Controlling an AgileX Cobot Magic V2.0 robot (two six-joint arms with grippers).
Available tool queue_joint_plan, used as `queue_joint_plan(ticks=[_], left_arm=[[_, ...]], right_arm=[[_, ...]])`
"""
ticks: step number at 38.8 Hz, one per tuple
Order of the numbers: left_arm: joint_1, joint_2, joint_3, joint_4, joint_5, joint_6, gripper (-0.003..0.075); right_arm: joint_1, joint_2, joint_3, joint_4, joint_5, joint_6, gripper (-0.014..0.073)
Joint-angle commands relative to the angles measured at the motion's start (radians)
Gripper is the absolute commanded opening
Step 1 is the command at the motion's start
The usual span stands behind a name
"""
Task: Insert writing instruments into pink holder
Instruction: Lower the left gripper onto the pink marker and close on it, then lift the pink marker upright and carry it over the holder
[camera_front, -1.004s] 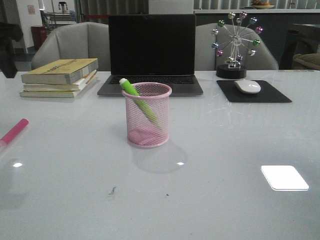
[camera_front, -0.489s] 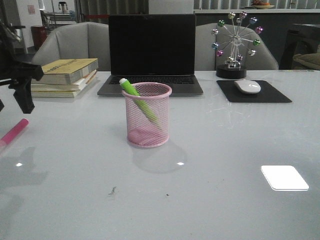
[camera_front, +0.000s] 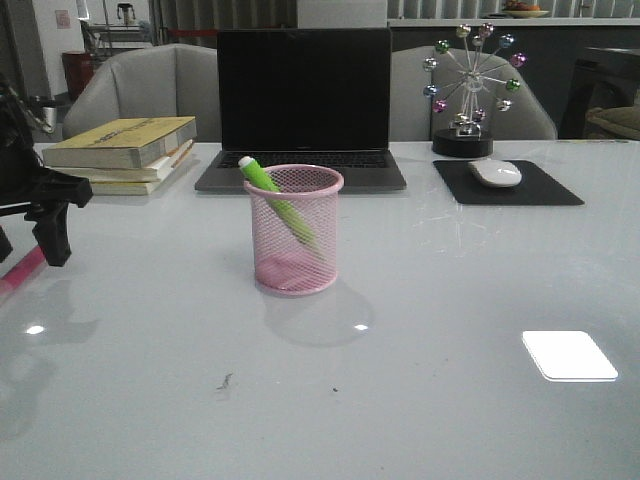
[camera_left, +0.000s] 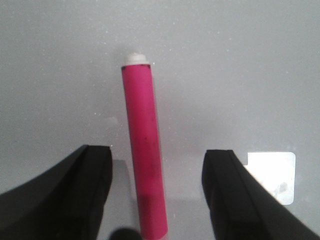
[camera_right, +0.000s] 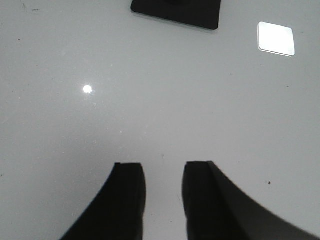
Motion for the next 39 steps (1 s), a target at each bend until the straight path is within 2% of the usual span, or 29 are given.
queue_joint_plan(ticks=[1, 11, 14, 22, 26, 27, 32, 35, 39], left_arm=[[-0.006, -0.043, -0.031, 0.004, -0.048, -0.002, 0.0447], [-0.006, -0.042, -0.031, 0.004, -0.076, -0.002, 0.0445], [-0.006, -0.042, -0.031, 0.004, -0.076, -0.002, 0.0422], [-0.006, -0.041, -0.031, 0.004, -0.059, -0.002, 0.0314], [-0.006, -0.041, -0.031, 0.004, -0.046, -0.002, 0.0229], [-0.006, 0.060, -0.031, -0.007, 0.021, -0.002, 0.0281], [-0.010, 0.061, -0.031, -0.011, 0.021, -0.002, 0.0082], [-0.017, 0.057, -0.031, -0.013, 0.008, -0.002, 0.0111], [-0.030, 0.050, -0.042, -0.015, 0.003, -0.002, 0.0094]], right_arm=[[-0.006, -0.017, -0.027, -0.014, -0.063, -0.009, 0.0335], [-0.006, -0.017, -0.027, -0.014, -0.063, -0.009, 0.0335], [-0.006, -0.017, -0.027, -0.014, -0.063, -0.009, 0.0335], [-0.006, -0.017, -0.027, -0.014, -0.063, -0.009, 0.0335], [-0.006, -0.017, -0.027, -0.014, -0.062, -0.009, 0.0335], [-0.006, -0.017, -0.027, -0.014, -0.023, -0.009, 0.0335], [-0.006, -0.017, -0.027, -0.014, -0.021, -0.009, 0.0335], [-0.006, -0.017, -0.027, -0.014, -0.021, -0.009, 0.0335], [-0.006, -0.017, -0.027, -0.014, -0.020, -0.009, 0.0335]])
